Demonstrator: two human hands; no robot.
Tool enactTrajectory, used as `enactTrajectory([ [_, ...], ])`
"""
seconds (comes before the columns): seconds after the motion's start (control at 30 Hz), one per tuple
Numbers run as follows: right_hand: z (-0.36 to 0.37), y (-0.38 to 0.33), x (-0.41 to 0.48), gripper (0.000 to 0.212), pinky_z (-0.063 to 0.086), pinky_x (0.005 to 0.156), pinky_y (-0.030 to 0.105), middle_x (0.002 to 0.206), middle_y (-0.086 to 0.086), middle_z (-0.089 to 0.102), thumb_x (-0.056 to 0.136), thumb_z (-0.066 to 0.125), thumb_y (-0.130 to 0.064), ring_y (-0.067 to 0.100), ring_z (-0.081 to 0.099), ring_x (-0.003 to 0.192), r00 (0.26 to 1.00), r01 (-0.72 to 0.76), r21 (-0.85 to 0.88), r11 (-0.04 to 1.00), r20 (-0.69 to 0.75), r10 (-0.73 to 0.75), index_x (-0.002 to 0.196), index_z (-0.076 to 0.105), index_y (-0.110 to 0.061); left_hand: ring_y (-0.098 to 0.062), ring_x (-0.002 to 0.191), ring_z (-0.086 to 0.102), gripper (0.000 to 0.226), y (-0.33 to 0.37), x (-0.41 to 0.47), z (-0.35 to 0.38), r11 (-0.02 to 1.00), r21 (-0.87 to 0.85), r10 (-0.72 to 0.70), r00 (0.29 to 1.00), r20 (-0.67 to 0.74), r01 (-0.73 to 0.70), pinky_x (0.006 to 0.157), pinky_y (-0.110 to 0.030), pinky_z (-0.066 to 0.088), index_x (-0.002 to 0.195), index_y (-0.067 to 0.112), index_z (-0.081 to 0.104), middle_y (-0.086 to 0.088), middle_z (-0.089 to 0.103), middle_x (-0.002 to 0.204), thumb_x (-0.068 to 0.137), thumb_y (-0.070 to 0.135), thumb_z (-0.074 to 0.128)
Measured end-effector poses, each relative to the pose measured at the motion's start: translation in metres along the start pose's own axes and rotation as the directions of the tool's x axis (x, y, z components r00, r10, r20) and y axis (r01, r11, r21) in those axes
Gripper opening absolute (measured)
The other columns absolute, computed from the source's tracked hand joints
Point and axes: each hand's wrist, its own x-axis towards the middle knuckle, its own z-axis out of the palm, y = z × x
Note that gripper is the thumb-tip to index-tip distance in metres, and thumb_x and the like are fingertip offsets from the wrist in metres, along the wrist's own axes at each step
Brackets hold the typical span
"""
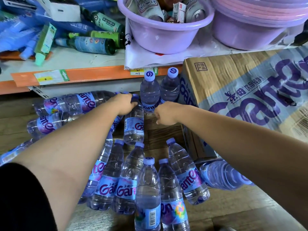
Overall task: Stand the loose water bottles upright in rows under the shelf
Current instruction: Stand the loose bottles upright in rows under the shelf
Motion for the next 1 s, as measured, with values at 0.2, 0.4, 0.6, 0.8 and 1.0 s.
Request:
enactTrajectory([
  [0.2, 0.011, -0.002, 0.024, 0.034, 0.042, 0.073, 0.030, 0.117, 0.012, 0.061, 0.094, 0.052, -0.029, 0.028, 0.058, 0.098, 0.999, -0.013, 0.044, 0.999, 0.042, 0.012, 0.120, 0.058, -0.007, -0.038, 0.111, 0.054, 0.040, 0.002, 0.015, 0.015, 0.998, 0.040, 0.053, 0.999, -0.004, -0.053, 0.087, -0.040, 0.044, 0.126, 0.011, 0.051, -0.022, 0.057, 0.123, 0.099, 0.036, 0.036],
  [0.4, 0.020, 0.000, 0.043, 0.033, 0.038, 0.071, 0.027, 0.121, 0.013, 0.061, 0.094, 0.051, -0.026, 0.028, 0.058, 0.103, 0.997, -0.016, 0.073, 0.997, 0.076, 0.011, 0.120, 0.057, -0.006, -0.039, 0.111, 0.055, 0.040, 0.005, 0.046, 0.022, 0.995, 0.094, -0.021, 0.999, -0.031, 0.024, 0.089, -0.042, 0.050, 0.126, 0.007, 0.048, -0.023, 0.057, 0.124, 0.095, 0.032, 0.040],
  [0.6, 0.020, 0.001, 0.045, 0.054, 0.042, 0.095, 0.031, 0.142, 0.012, 0.048, 0.094, 0.052, -0.034, 0.029, 0.048, 0.125, 0.988, 0.003, 0.080, 0.997, 0.154, -0.016, 0.140, 0.041, -0.010, -0.039, 0.120, 0.050, 0.051, 0.018, 0.061, 0.021, 0.990, 0.107, -0.096, 0.993, 0.063, 0.089, 0.096, -0.044, 0.047, 0.135, 0.014, 0.041, -0.019, 0.051, 0.135, 0.090, 0.037, 0.036],
  [0.8, 0.022, -0.002, 0.033, 0.071, 0.036, 0.105, 0.038, 0.148, 0.010, 0.038, 0.091, 0.053, -0.047, 0.029, 0.041, 0.133, 0.914, -0.035, -0.009, 0.999, 0.405, 0.035, 0.146, 0.030, -0.008, -0.037, 0.113, 0.054, 0.054, 0.012, 0.055, 0.011, 0.974, -0.142, -0.171, 0.984, 0.048, 0.176, 0.084, -0.035, 0.046, 0.125, 0.012, 0.044, -0.015, 0.058, 0.123, 0.080, 0.039, 0.056],
  [1.0, 0.048, -0.012, 0.026, 0.045, 0.040, 0.078, 0.033, 0.065, -0.001, 0.040, 0.093, 0.056, -0.038, 0.020, 0.043, 0.063, 0.865, 0.052, -0.177, 0.983, 0.499, 0.044, 0.059, 0.040, -0.013, -0.029, 0.099, 0.057, 0.047, 0.003, 0.046, -0.003, 0.895, -0.421, -0.173, 0.985, -0.018, 0.150, 0.082, -0.034, 0.044, 0.117, 0.011, 0.050, -0.010, 0.060, 0.110, 0.079, 0.033, 0.066],
])
